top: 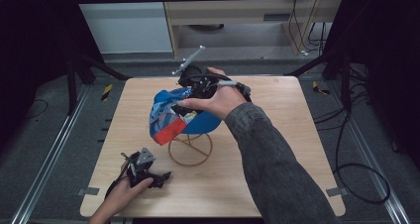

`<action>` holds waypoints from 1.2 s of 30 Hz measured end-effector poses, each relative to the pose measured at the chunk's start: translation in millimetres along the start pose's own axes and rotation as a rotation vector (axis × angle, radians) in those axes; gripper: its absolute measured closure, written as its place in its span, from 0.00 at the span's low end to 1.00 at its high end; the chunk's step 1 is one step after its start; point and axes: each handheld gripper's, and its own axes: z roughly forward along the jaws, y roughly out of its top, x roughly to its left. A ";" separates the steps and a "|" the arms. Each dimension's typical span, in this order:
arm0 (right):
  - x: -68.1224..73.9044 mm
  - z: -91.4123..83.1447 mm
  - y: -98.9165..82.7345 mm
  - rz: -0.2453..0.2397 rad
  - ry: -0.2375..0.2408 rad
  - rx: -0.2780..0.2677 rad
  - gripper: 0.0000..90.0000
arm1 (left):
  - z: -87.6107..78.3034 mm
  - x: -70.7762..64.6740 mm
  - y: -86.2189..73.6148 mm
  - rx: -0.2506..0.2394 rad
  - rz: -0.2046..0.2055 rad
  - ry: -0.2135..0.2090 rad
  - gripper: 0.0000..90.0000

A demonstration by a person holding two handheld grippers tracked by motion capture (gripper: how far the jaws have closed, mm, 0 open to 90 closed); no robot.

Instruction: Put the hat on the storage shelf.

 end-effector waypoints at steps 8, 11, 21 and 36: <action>-0.7 -4.8 -3.5 -0.003 -0.002 -0.012 0.07 | 0.0 0.0 0.0 0.000 0.000 0.000 0.00; -2.0 -7.7 -4.1 -0.008 0.004 -0.020 0.07 | 0.2 0.2 0.3 0.001 0.001 -0.001 0.00; -20.6 -37.1 -12.7 0.020 0.023 -0.083 0.07 | -0.1 0.1 0.0 0.000 0.002 0.000 0.00; -31.0 -77.3 -47.5 0.066 -0.039 -0.124 0.06 | -1.0 0.6 -1.0 -0.001 0.006 -0.006 0.00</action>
